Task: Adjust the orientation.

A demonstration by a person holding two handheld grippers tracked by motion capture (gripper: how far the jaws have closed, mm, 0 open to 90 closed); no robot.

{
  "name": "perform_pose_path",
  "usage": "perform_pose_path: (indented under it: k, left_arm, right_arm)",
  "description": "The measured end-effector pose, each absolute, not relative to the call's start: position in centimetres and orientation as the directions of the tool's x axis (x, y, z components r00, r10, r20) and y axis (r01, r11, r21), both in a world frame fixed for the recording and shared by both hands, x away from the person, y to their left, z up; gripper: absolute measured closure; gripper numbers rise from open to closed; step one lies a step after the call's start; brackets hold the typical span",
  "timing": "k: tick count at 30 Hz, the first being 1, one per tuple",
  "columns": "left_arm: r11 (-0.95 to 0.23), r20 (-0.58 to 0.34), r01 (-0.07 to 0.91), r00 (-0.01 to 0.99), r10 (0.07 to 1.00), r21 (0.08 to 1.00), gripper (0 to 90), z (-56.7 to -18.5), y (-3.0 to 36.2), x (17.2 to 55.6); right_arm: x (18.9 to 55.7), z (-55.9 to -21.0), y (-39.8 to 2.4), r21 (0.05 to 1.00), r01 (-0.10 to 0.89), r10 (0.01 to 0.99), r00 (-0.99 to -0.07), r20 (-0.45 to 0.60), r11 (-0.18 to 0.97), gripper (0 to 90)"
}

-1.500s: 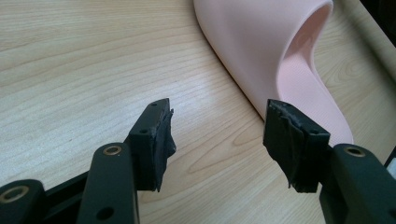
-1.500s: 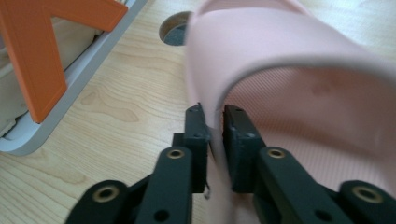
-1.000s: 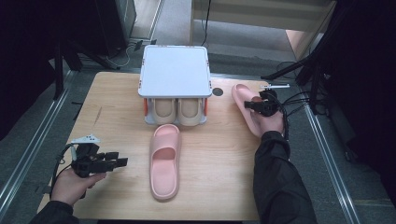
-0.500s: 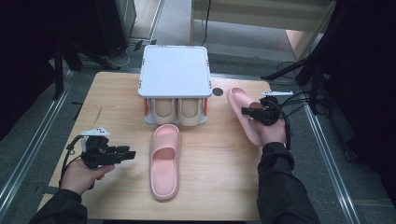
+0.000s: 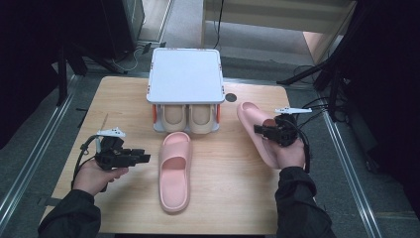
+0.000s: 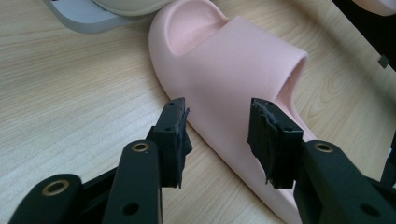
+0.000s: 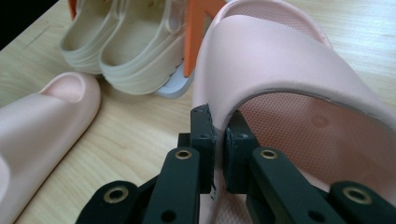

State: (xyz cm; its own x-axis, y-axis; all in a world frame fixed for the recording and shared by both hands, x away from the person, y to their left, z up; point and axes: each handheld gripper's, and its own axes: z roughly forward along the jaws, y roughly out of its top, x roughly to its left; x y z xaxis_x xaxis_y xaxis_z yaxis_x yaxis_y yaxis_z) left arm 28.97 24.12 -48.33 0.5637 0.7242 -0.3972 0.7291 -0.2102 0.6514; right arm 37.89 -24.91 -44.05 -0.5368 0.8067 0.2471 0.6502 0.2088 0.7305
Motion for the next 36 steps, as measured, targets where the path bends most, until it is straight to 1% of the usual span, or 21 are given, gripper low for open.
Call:
perform_pose_path:
  k: [6,17,23,36]
  left_arm:
    - [-0.209,-0.385,0.705,0.583,0.716,0.678,57.3,-47.9,23.6,29.7]
    - [-0.24,-0.384,0.702,0.604,0.698,0.67,56.8,-47.8,22.5,31.3]
    - [-0.25,-0.383,0.701,0.612,0.692,0.668,58.3,-47.7,21.9,31.7]
    - [-0.272,-0.366,0.689,0.628,0.687,0.672,58.1,-47.9,21.4,32.2]
  right_arm:
    - [36.0,-44.1,-23.9,0.722,0.651,0.793,-0.557,0.246,0.233,85.3]
    - [33.3,-44.4,-22.6,0.713,0.654,0.783,-0.571,0.247,0.252,85.2]
    - [32.0,-45.0,-21.3,0.699,0.66,0.772,-0.585,0.247,0.277,85.2]
    - [31.2,-46.6,-18.5,0.667,0.661,0.747,-0.623,0.232,0.344,85.1]
